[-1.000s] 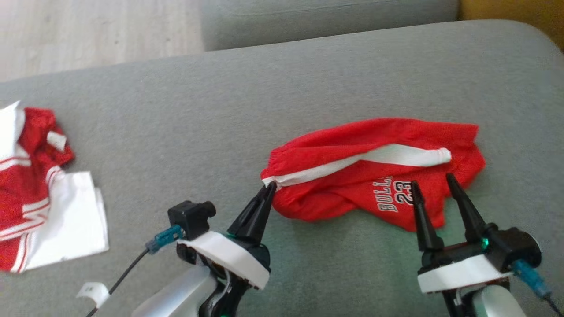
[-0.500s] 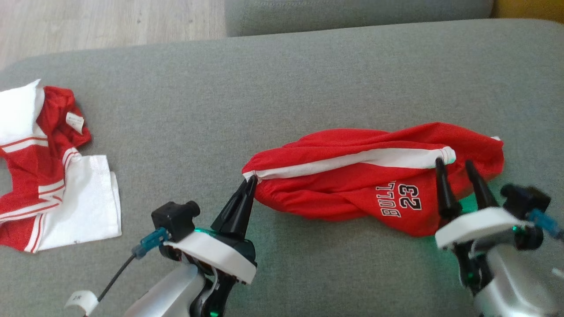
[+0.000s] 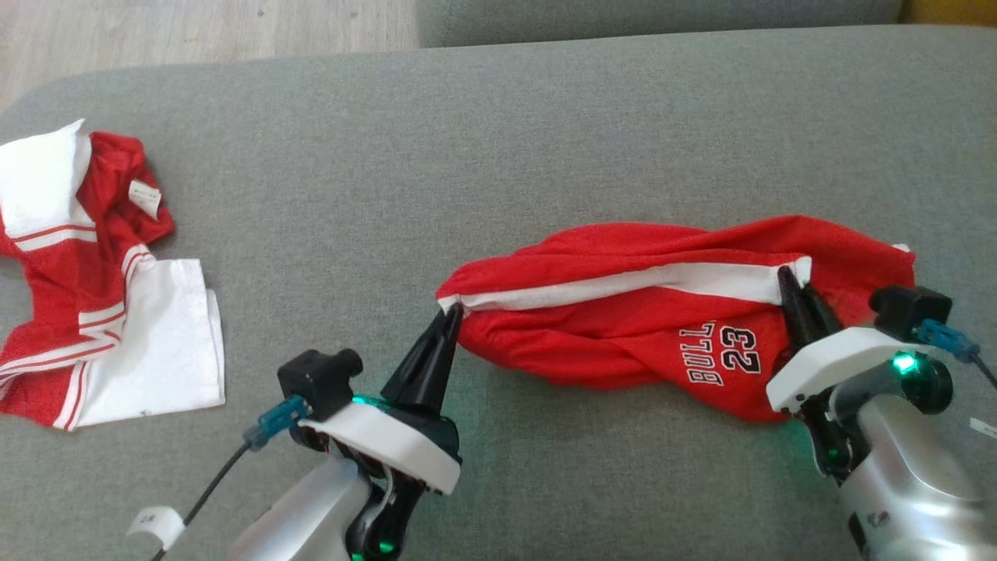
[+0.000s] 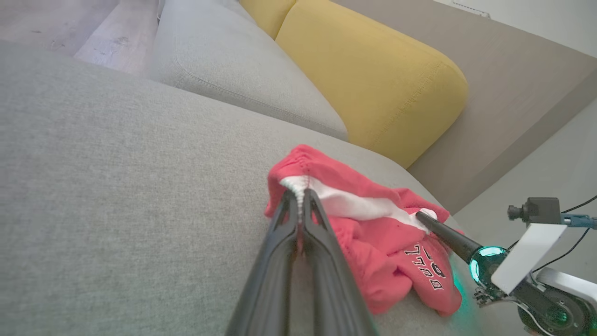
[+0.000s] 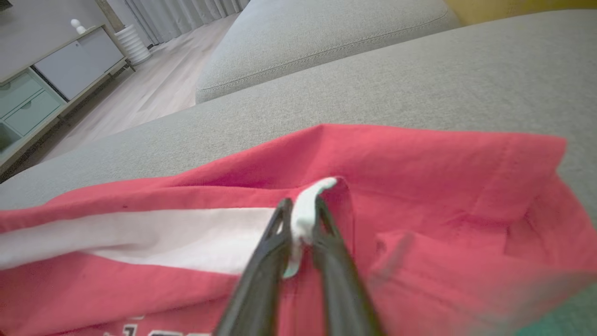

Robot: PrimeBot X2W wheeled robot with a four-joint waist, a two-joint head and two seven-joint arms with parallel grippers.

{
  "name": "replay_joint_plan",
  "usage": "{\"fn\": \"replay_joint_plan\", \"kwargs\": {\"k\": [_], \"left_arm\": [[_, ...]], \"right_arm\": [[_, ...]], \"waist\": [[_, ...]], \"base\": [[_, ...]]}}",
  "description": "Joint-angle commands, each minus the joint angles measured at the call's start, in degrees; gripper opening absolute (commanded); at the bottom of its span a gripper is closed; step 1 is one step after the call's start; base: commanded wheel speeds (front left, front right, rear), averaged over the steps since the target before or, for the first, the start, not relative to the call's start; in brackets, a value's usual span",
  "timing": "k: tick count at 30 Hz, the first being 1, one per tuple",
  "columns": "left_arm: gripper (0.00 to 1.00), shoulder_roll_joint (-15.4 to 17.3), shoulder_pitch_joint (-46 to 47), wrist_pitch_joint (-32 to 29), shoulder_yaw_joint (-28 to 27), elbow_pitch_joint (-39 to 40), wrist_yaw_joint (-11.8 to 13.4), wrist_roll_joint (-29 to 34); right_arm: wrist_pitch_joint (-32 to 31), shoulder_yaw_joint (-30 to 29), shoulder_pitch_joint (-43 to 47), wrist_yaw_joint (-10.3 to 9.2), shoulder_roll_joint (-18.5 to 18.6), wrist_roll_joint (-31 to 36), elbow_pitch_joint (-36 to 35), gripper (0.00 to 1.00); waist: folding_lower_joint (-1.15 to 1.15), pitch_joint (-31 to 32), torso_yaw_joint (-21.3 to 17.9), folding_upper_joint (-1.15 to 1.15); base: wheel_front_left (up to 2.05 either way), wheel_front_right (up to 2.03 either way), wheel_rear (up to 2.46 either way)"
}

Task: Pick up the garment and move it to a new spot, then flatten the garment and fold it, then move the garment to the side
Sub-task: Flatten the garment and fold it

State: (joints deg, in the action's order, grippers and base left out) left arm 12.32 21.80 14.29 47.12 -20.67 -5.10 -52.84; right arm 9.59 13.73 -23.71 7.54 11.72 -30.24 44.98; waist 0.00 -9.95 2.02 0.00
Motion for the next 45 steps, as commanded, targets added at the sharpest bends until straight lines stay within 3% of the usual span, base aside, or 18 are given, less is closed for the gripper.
{"fn": "replay_joint_plan", "kwargs": {"k": [1, 6, 12, 19, 26, 29, 35, 39, 45], "left_arm": [[0.00, 0.45, 2.04, 0.70, -2.63, 1.09, -0.18, 0.45], [0.00, 0.29, 2.43, 0.71, -4.53, 0.29, 0.53, 1.72], [0.00, 1.81, 8.28, 0.22, -6.22, 1.72, 0.91, 5.27], [0.00, 2.60, 27.72, -1.64, -8.24, -1.34, 0.04, 10.02], [0.00, -0.23, 49.49, 0.49, -12.27, -10.60, -0.75, 16.20], [0.00, -1.21, 54.55, 0.66, -16.51, -10.14, -0.60, 19.83], [0.00, -2.51, 47.76, 0.69, -22.64, -4.39, -1.84, 25.02], [0.00, -2.21, 39.11, 0.70, -22.26, -1.39, -2.25, 26.10], [0.00, -1.13, 19.48, 0.70, -18.42, 4.63, -2.36, 26.83]], "right_arm": [[0.91, 1.46, -1.45, -0.05, 0.60, -0.28, -1.33, 0.00], [3.20, 2.24, -2.06, -0.05, 2.11, -0.65, -2.74, 0.00], [3.96, 1.05, -6.27, -0.05, 6.60, -2.68, -10.33, 0.00], [0.67, 0.76, -21.00, -0.05, 14.03, -2.61, -16.71, 0.00], [2.80, 0.08, -40.19, -0.05, 16.88, -1.28, -13.87, 0.00], [4.33, -0.68, -45.47, -0.05, 17.91, -0.20, -13.22, 0.00], [5.27, -1.01, -43.23, -0.05, 19.42, -1.46, -15.07, 0.00], [5.36, -0.79, -36.38, -0.05, 19.94, -2.99, -16.86, 0.00], [5.39, -2.60, -18.51, -0.05, 19.64, -4.66, -20.46, 0.00]], "waist": [[0.00, 0.23, -0.01, 0.00], [0.00, 1.40, -0.48, 0.00], [0.00, 0.56, -2.38, 0.00], [0.00, -4.77, -4.63, 0.00], [0.00, -10.20, -5.78, 0.00], [0.00, -11.83, -5.88, 0.00], [0.00, -12.76, -5.64, 0.00], [0.00, -12.25, -5.46, 0.00], [0.00, -9.46, -4.42, 0.00]], "base": [[0.00, 0.00, 0.00], [0.00, 0.00, 0.00], [0.00, 0.00, 0.00], [0.00, 0.00, 0.00], [0.00, 0.00, 0.00], [0.00, 0.00, 0.00], [0.00, 0.00, 0.00], [0.00, 0.00, 0.00], [0.00, 0.00, 0.00]]}}
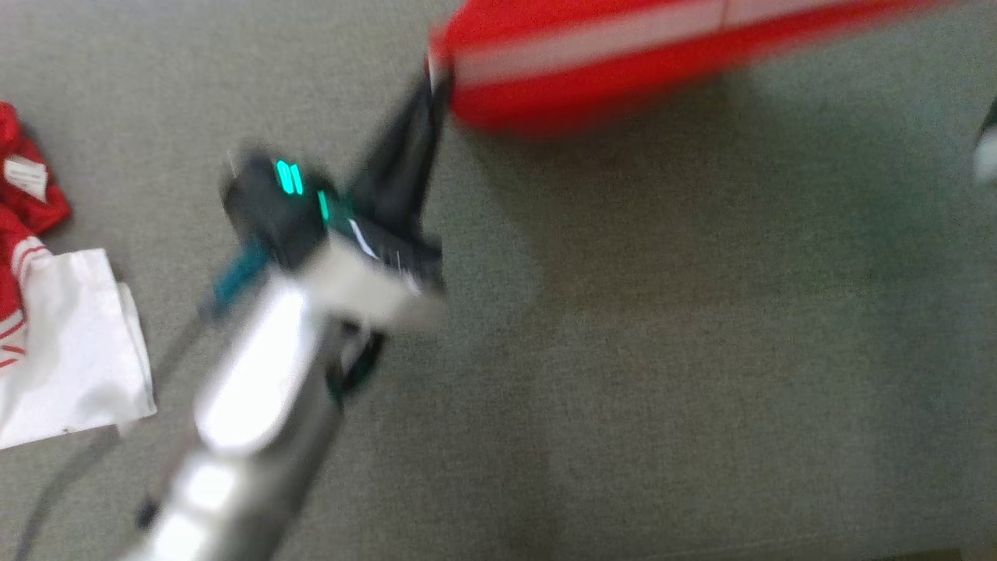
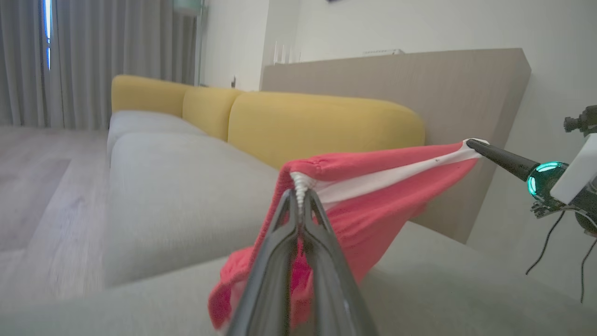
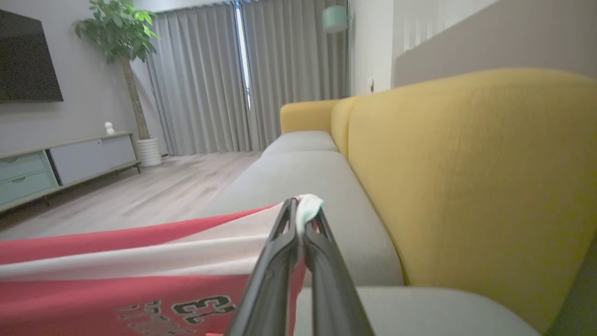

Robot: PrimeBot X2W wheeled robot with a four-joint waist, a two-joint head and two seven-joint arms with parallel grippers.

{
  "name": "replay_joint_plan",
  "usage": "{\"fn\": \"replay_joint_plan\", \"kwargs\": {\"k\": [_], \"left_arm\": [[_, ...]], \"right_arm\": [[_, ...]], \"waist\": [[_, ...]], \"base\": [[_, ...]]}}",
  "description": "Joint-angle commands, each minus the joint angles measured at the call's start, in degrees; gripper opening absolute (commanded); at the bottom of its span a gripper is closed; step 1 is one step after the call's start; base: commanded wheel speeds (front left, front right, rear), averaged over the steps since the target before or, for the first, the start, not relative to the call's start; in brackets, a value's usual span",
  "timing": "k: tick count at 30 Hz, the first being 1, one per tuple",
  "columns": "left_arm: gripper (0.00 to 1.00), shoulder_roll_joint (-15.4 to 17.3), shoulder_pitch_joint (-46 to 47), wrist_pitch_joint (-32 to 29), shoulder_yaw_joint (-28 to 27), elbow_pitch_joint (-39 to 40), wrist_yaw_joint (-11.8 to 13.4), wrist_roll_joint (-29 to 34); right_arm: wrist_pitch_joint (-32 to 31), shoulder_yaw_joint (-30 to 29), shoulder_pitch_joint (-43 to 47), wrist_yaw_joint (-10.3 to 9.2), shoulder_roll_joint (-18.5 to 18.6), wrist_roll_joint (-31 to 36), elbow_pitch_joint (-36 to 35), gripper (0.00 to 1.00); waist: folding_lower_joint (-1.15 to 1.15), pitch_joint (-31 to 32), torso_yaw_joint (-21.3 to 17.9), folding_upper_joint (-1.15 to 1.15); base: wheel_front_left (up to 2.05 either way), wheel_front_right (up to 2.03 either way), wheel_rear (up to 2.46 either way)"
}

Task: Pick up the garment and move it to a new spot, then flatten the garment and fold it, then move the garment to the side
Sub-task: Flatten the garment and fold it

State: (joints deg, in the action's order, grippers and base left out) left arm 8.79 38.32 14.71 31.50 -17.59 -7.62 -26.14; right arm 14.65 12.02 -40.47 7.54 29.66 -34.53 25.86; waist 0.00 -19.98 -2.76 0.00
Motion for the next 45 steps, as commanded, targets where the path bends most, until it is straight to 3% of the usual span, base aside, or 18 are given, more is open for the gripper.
{"fn": "replay_joint_plan", "kwargs": {"k": [1, 6, 13, 20, 25, 33, 45], "left_arm": [[0.00, 2.15, -0.22, 0.29, -2.59, 2.06, 0.15, 0.28], [0.00, 0.60, -14.18, 0.29, -1.78, 3.25, 0.14, 2.19], [0.00, -1.36, -26.98, 0.29, -0.96, 3.22, 0.14, 3.56], [0.00, 0.53, -36.44, -0.06, 2.61, 1.50, 0.14, 1.54], [0.00, 2.25, -38.78, -1.67, 3.27, 5.35, 0.14, -0.48], [0.00, 0.27, -34.31, -6.11, 3.15, 10.04, 0.14, -8.38], [0.00, -2.46, -18.45, -11.77, 3.81, 7.11, 0.13, -23.25]], "right_arm": [[0.33, -1.12, 1.33, -0.05, 1.59, 0.04, -2.03, 0.00], [0.34, -1.20, 13.88, -0.05, -0.66, -0.38, -3.82, 0.00], [-1.50, -1.59, 27.49, -0.05, -1.55, -3.63, -6.79, 0.00], [-3.79, -6.58, 40.40, -0.05, -0.32, -5.26, -13.89, 0.00], [-6.30, -13.63, 47.08, -0.05, -0.55, -3.86, -20.94, 0.00], [-12.60, -16.24, 40.02, -0.05, -3.79, 1.71, -25.16, 0.00], [-16.64, -9.81, 16.23, -0.05, -2.32, 4.57, -11.37, 0.00]], "waist": [[0.00, 1.31, 0.52, 0.00], [0.00, 5.15, 0.40, 0.00], [0.00, 10.10, 0.07, 0.00], [0.00, 13.99, -0.20, 0.00], [0.00, 14.36, 0.53, 0.00], [0.00, 11.45, 2.83, 0.00], [0.00, 3.22, 9.81, 0.00]], "base": [[0.00, 0.00, 0.00], [0.00, 0.00, 0.00], [0.00, 0.00, 0.00], [0.00, 0.00, 0.00], [0.00, 0.00, 0.00], [0.00, 0.00, 0.00], [0.00, 0.00, 0.00]]}}
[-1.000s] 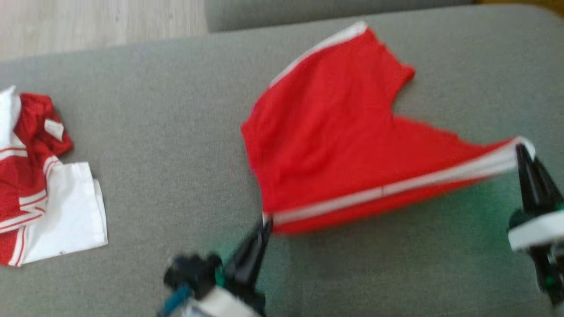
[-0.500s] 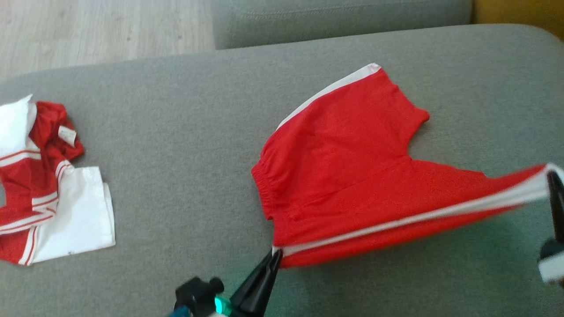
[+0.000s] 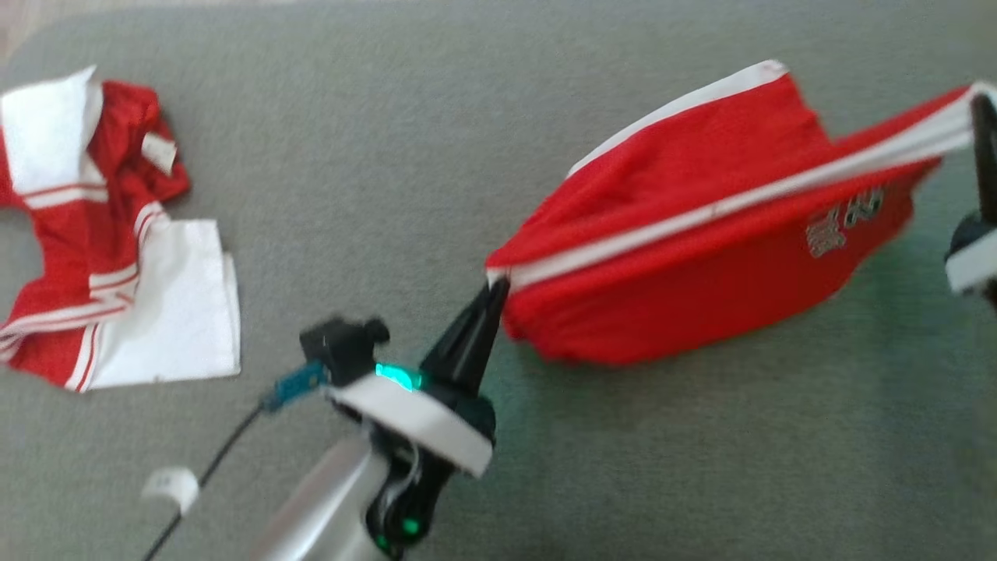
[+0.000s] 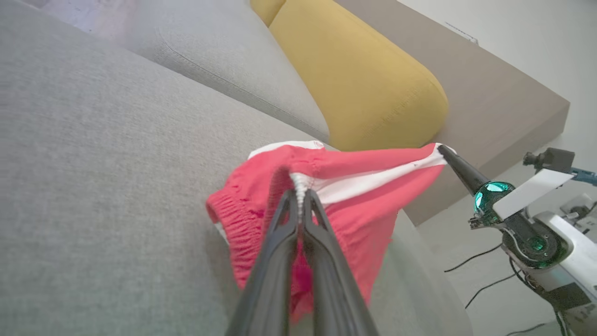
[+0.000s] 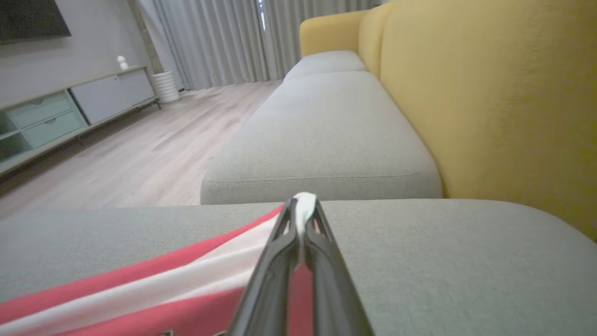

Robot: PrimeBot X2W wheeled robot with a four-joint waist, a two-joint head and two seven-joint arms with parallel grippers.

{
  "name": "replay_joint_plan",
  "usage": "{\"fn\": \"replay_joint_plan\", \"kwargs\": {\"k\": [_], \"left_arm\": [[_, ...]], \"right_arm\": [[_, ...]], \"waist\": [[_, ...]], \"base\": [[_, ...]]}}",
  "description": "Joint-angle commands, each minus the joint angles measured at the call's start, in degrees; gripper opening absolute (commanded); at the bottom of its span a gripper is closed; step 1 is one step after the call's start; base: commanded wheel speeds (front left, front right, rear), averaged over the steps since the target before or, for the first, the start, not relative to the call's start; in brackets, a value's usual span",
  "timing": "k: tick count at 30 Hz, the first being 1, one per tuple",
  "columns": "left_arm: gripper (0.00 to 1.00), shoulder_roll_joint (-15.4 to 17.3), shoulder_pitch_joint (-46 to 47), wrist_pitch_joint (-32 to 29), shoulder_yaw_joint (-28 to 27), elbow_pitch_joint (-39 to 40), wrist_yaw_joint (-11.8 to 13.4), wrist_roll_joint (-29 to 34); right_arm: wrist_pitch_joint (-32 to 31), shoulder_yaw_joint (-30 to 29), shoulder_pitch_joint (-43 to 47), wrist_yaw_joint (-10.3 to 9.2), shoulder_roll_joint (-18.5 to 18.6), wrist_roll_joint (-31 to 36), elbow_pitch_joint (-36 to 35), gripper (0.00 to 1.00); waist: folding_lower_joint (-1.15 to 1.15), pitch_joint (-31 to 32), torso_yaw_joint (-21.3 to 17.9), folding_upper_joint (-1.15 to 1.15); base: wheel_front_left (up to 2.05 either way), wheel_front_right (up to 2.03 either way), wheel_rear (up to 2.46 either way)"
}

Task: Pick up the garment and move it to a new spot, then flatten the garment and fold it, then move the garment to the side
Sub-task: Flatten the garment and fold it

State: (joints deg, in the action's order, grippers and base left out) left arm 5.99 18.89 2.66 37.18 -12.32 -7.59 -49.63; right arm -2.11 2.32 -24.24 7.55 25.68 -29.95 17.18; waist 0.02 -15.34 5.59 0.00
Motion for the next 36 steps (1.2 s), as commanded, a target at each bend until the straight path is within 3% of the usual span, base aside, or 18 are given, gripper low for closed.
{"fn": "replay_joint_plan", "kwargs": {"k": [1, 14, 15, 16, 18, 20, 22, 23, 24, 29, 33, 36], "left_arm": [[0.00, 0.15, 2.08, 0.06, -2.02, 1.19, 0.10, -0.42], [0.00, -1.68, 12.43, -0.42, 1.62, -6.21, 0.10, -5.39], [0.00, -1.76, 12.83, -0.13, 1.99, -6.74, 0.10, -5.62], [0.00, -1.82, 13.20, 0.26, 2.32, -7.34, 0.10, -5.71], [0.00, -1.91, 13.82, 1.08, 3.04, -8.34, 0.10, -5.97], [0.00, -1.96, 14.29, 1.91, 3.66, -9.34, 0.10, -6.21], [0.46, -1.88, 14.59, 2.89, 4.33, -10.36, 0.10, -6.24], [0.92, -1.72, 14.66, 3.77, 4.52, -11.01, 0.10, -5.85], [1.00, -1.66, 14.54, 4.91, 4.55, -11.59, 0.10, -5.59], [1.00, -0.75, 13.41, 10.41, 4.69, -14.06, 1.44, -1.22], [1.00, -0.50, 10.48, 12.22, 2.98, -12.69, 7.02, 6.55], [1.00, -1.00, 6.16, 12.30, -1.12, -6.68, 11.94, 14.42]], "right_arm": [[0.15, 0.50, -1.76, -0.06, 2.02, -0.23, -1.15, 0.00], [1.87, 12.25, -19.46, -0.06, 4.10, -1.20, 17.47, 0.00], [2.35, 13.05, -20.40, -0.06, 4.01, -1.35, 18.72, 0.09], [2.80, 13.88, -21.23, -0.06, 3.85, -1.55, 19.94, 0.32], [3.65, 15.47, -22.55, -0.06, 3.47, -2.05, 22.21, 0.98], [5.23, 16.62, -23.59, -0.06, 3.26, -2.61, 24.07, 1.00], [7.00, 17.82, -23.82, -0.06, 2.99, -3.46, 25.27, 1.00], [7.81, 18.43, -23.57, -0.06, 3.02, -4.07, 25.64, 1.00], [8.68, 19.10, -23.10, -0.06, 3.16, -4.75, 25.73, 1.00], [11.68, 22.81, -17.47, -0.06, 4.47, -9.03, 23.40, 1.00], [12.66, 25.10, -11.37, -0.06, 6.15, -11.70, 20.33, 1.00], [12.77, 25.32, -7.33, -0.06, 7.27, -12.86, 18.72, 1.00]], "waist": [[-0.02, -2.01, 1.93, 0.00], [-0.02, -8.60, 6.12, 0.00], [-0.02, -8.84, 6.29, 0.00], [-0.02, -9.00, 6.39, 0.00], [-0.02, -9.18, 6.51, 0.00], [-0.02, -9.16, 6.51, 0.00], [-0.02, -8.66, 6.45, 0.00], [-0.02, -8.24, 6.39, 0.00], [-0.02, -7.74, 6.31, 0.00], [-0.02, -4.36, 5.40, 0.00], [-0.02, -1.63, 5.16, 0.00], [-0.02, -0.38, 5.92, 0.00]], "base": [[0.00, 0.00, 0.00], [0.00, 0.00, 0.00], [0.00, 0.00, 0.00], [0.00, 0.00, 0.00], [0.00, 0.00, 0.00], [0.00, 0.00, 0.00], [0.00, 0.00, 0.00], [0.00, 0.00, 0.00], [0.00, 0.00, 0.00], [0.00, 0.00, 0.00], [0.00, 0.00, 0.00], [0.00, 0.00, 0.00]]}}
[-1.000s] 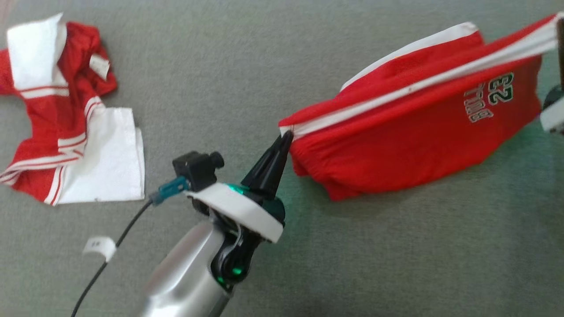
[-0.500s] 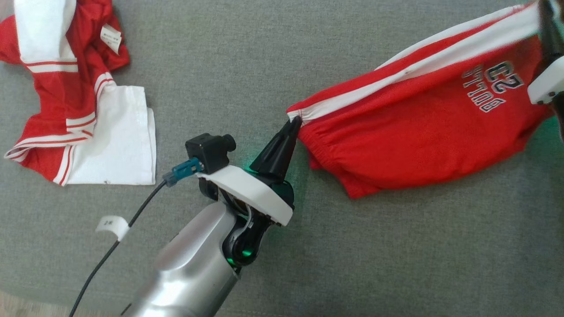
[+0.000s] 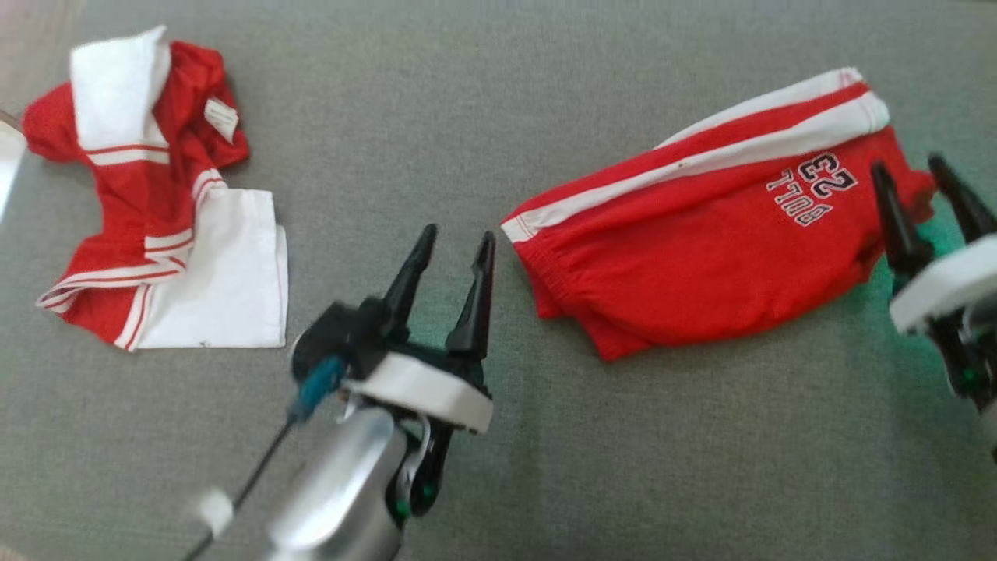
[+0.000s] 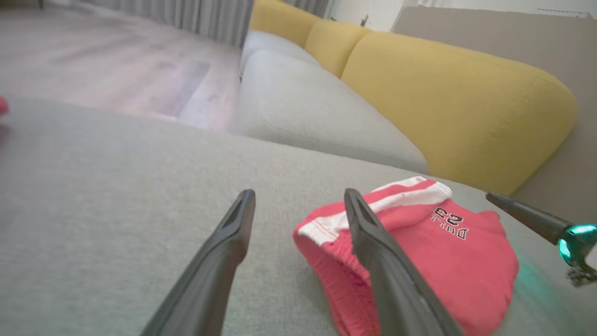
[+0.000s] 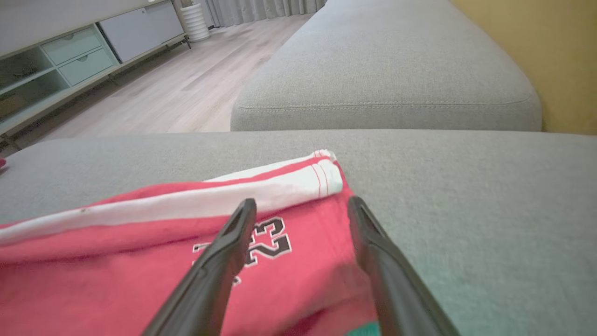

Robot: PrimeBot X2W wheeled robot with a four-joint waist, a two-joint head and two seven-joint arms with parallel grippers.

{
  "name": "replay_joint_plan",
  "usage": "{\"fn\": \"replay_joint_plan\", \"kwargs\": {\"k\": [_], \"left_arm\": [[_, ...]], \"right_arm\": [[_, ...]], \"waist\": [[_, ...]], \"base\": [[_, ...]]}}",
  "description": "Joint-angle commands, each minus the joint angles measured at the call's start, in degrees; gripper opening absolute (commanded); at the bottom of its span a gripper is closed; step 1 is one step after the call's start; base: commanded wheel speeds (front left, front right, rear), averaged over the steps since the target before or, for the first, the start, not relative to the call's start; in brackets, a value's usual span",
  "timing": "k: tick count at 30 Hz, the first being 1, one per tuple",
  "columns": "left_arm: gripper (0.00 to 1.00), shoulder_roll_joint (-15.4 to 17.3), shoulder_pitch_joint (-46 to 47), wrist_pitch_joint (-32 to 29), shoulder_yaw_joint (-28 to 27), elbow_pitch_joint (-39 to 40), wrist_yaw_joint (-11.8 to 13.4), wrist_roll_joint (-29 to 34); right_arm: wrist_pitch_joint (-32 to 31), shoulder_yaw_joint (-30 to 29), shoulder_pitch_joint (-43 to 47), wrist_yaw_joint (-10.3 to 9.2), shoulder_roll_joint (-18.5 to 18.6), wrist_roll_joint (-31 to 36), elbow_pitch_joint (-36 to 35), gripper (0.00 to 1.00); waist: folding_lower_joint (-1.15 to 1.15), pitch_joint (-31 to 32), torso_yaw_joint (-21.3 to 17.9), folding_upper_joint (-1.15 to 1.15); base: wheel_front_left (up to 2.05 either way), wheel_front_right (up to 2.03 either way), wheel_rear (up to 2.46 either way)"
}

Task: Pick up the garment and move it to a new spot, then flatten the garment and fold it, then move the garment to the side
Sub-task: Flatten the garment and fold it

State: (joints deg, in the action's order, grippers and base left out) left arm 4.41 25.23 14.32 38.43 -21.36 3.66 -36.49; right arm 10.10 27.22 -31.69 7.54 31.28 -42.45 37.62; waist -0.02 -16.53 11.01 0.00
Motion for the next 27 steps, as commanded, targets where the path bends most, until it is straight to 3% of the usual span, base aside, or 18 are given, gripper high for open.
{"fn": "replay_joint_plan", "kwargs": {"k": [1, 5, 10, 17, 23, 24, 27], "left_arm": [[1.00, 0.58, -0.19, 0.64, -2.36, 2.36, 0.69, 1.28], [1.00, -0.51, -7.20, 0.66, -6.33, 11.39, 5.34, 11.15], [1.00, -1.34, -13.54, 0.67, -7.97, 19.68, 7.44, 18.61], [1.00, -1.51, -16.79, 0.67, -6.78, 24.91, 8.78, 20.24], [1.00, -1.52, -16.50, 0.67, -5.93, 25.89, 9.76, 20.35], [1.00, -1.52, -16.44, 0.67, -5.89, 25.94, 9.91, 20.35], [1.00, -1.52, -16.39, 0.67, -6.03, 26.12, 10.41, 20.49]], "right_arm": [[0.56, 0.42, 0.12, -0.05, 1.67, -0.37, -1.72, 1.00], [0.47, -1.36, 2.49, -0.05, 2.89, -0.75, -1.53, 1.00], [-0.25, -5.59, 0.81, -0.05, 3.75, 0.24, 3.15, 1.00], [-2.49, -9.51, -3.85, -0.05, 4.80, 2.06, 12.60, 1.00], [-5.89, -9.62, -5.84, -0.05, 4.05, 2.61, 19.17, 1.00], [-6.79, -9.34, -5.85, -0.05, 3.69, 2.54, 20.03, 0.93], [-8.66, -8.38, -5.54, -0.05, 2.30, 1.83, 21.02, 0.13]], "waist": [[0.02, 0.82, 0.51, 0.00], [0.02, 1.27, 2.56, 0.00], [0.02, 0.57, 6.53, 0.00], [0.02, -1.30, 11.61, 0.00], [0.02, -2.26, 13.24, 0.00], [0.02, -2.31, 13.26, 0.00], [0.02, -2.17, 12.49, 0.00]], "base": [[0.00, 0.00, 0.00], [0.00, 0.00, 0.00], [0.00, 0.00, 0.00], [0.00, 0.00, 0.00], [0.00, 0.00, 0.00], [0.00, 0.00, 0.00], [0.00, 0.00, 0.00]]}}
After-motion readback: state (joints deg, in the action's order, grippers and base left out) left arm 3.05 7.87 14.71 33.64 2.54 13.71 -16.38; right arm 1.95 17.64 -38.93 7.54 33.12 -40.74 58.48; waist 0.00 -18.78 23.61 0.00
